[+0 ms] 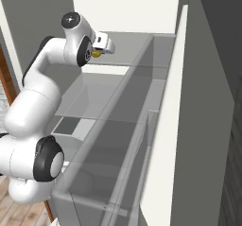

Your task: Retrieve a lemon from the fridge and place it on the cutting board with the fish.

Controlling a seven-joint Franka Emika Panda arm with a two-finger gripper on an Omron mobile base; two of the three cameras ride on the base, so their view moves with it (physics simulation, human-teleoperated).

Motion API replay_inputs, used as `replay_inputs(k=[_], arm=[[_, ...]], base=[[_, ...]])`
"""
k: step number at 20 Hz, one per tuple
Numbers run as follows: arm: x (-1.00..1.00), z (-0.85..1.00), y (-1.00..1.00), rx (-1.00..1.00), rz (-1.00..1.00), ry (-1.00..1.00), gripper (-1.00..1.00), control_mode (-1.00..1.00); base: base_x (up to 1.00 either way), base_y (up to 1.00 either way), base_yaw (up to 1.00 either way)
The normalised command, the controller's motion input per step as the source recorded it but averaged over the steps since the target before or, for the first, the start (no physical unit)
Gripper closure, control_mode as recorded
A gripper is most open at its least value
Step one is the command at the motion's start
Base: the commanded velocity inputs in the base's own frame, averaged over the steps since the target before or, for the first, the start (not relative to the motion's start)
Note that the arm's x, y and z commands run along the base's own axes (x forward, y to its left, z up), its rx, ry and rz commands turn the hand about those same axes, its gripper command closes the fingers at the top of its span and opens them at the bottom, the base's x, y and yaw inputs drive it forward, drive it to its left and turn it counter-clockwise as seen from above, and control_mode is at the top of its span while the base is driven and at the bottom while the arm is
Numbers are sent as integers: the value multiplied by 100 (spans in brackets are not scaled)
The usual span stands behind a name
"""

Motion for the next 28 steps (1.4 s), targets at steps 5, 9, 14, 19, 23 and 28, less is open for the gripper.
replay_inputs(k=[5,9,14,19,23,28], arm=[[-17,4,2,0,0,0,100,-100],[-97,49,5,1,0,0,100,-100],[-100,8,8,0,0,0,100,-100],[-100,-1,12,0,-1,1,100,-100],[-100,-55,11,0,0,2,100,-100],[-57,-73,1,0,0,10,100,-100]], base=[[0,0,0],[0,0,0],[0,0,0],[0,0,0],[0,0,0],[0,0,0]])
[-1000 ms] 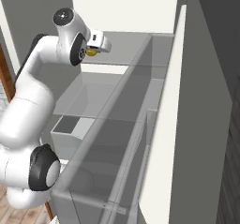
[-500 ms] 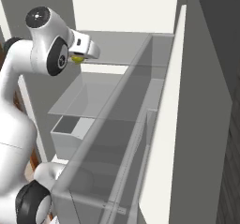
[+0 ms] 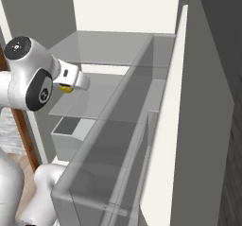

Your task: Retrieve a lemon from the fridge and place it on the cutting board with the fish.

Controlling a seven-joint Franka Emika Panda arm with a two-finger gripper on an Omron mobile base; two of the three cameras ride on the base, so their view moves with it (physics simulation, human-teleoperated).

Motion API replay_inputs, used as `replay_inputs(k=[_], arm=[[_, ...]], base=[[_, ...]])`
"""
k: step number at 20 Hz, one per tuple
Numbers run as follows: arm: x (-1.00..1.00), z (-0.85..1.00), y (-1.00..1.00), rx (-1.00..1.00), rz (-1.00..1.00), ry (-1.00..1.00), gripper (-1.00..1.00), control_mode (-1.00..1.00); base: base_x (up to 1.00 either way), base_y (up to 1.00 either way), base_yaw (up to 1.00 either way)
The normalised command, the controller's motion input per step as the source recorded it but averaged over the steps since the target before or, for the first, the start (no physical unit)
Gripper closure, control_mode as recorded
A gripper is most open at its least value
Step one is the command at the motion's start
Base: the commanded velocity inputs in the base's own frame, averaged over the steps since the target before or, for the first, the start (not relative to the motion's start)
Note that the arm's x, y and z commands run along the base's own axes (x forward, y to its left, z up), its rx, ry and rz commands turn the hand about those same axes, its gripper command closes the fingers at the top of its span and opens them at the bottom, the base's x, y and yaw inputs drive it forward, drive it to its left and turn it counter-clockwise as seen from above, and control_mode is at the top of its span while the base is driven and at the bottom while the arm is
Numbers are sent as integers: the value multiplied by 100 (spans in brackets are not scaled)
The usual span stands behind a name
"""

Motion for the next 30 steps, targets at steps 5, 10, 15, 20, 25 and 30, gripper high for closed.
replay_inputs(k=[5,10,15,20,25,30], arm=[[-2,-73,0,0,0,22,100,-100],[-1,-35,0,0,0,10,100,-100],[-26,-33,0,0,0,5,100,-100],[-28,-33,0,0,0,6,100,-100],[-35,-17,0,0,0,5,100,-100],[-22,-6,3,0,0,3,100,-100]], base=[[0,0,0],[0,0,0],[0,0,0],[0,0,0],[0,0,0],[0,0,0]])
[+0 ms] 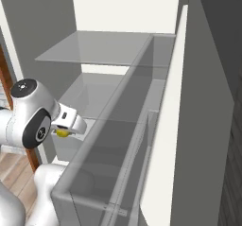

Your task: Retrieve a lemon from the fridge and place it on the cutting board with the fish.

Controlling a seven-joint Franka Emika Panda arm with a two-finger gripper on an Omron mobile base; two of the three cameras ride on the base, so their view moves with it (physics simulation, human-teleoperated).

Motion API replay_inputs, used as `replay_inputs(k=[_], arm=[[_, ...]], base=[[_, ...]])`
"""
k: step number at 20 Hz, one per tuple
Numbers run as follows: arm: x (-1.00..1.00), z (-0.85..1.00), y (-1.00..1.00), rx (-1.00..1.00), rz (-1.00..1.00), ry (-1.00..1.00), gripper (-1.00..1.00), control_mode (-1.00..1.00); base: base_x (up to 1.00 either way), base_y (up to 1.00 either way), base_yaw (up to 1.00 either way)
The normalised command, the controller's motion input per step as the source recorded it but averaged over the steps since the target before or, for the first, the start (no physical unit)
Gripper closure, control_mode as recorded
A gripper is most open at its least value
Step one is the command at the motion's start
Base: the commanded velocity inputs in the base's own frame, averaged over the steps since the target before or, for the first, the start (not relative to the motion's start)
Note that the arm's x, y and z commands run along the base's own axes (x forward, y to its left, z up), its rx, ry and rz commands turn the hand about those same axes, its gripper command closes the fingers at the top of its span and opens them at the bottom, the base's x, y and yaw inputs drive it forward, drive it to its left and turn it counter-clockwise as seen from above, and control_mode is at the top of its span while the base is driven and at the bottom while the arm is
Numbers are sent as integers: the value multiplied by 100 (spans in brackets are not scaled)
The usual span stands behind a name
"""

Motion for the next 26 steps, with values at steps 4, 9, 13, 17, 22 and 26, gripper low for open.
replay_inputs(k=[4,9,13,17,22,26], arm=[[0,0,0,0,0,0,100,-100],[-6,0,0,0,0,0,100,100],[0,0,0,0,0,0,100,100],[0,0,0,0,0,0,100,100],[0,0,0,0,0,0,100,100],[0,0,0,0,0,0,100,100]], base=[[0,0,0],[-35,8,0],[-80,28,0],[-55,59,13],[-15,81,50],[-8,57,96]])
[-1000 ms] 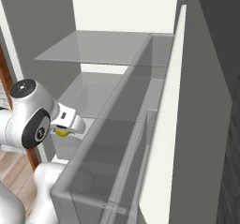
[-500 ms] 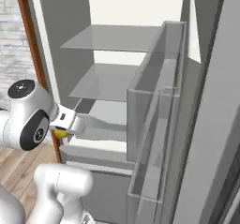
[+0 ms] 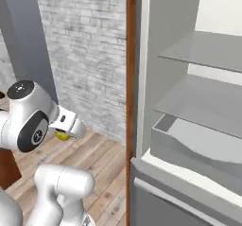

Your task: Retrieve a lemon from the fridge and place it on the cutting board with the fish.

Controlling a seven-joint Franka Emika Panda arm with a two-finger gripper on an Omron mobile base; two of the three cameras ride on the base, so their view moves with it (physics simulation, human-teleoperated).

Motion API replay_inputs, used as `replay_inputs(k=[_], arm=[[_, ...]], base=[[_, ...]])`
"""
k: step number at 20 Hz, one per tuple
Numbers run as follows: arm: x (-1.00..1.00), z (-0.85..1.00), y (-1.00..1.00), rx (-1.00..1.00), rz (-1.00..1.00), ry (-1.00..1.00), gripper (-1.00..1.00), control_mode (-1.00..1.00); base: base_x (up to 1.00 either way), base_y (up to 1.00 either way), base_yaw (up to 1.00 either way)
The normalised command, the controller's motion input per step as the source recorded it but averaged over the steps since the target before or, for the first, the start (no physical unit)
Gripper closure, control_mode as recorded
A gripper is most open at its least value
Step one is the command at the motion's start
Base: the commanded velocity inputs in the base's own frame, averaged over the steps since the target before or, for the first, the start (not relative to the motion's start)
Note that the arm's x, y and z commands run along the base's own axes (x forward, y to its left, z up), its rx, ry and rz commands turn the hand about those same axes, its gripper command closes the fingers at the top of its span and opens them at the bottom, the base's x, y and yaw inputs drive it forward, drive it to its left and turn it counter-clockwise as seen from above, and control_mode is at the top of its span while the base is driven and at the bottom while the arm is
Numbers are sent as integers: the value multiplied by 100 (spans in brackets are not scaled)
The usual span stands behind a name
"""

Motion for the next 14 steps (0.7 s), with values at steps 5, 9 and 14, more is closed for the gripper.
replay_inputs(k=[5,9,14], arm=[[0,0,0,0,0,0,100,100],[0,0,0,0,0,0,100,100],[0,0,0,0,0,0,100,100]], base=[[-27,64,93],[-30,69,89],[-36,63,85]])
